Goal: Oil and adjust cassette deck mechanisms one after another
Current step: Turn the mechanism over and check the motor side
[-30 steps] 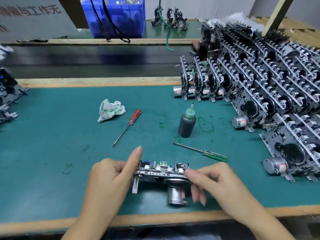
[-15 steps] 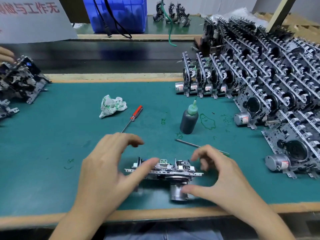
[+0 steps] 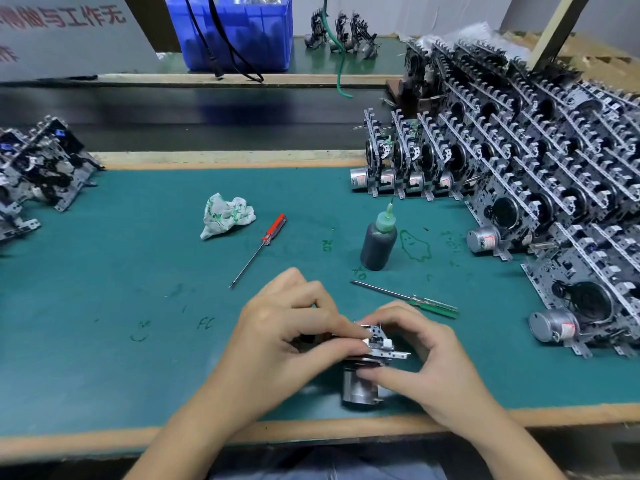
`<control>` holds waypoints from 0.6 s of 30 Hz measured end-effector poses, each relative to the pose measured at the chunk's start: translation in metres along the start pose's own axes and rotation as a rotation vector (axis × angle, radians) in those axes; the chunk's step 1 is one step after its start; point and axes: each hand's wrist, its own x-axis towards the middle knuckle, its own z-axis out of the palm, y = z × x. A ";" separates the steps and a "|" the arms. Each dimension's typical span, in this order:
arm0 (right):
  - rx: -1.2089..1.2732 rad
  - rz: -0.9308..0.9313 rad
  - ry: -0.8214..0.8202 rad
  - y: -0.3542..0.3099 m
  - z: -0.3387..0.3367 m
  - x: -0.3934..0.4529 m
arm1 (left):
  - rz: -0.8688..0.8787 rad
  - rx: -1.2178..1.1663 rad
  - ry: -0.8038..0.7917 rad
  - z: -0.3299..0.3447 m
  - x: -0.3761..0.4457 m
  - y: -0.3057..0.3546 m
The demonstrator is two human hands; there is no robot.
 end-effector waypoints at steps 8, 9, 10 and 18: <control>0.077 -0.006 0.042 0.005 0.002 -0.002 | -0.027 0.010 0.046 0.006 0.001 0.003; 0.080 -0.002 0.044 0.006 0.001 -0.003 | -0.026 0.015 0.047 0.007 0.001 0.003; 0.077 0.000 0.040 0.006 0.000 -0.003 | -0.023 0.016 0.049 0.008 0.002 0.003; 0.042 -0.019 0.036 0.005 0.001 -0.004 | -0.023 0.030 0.056 0.008 0.002 0.003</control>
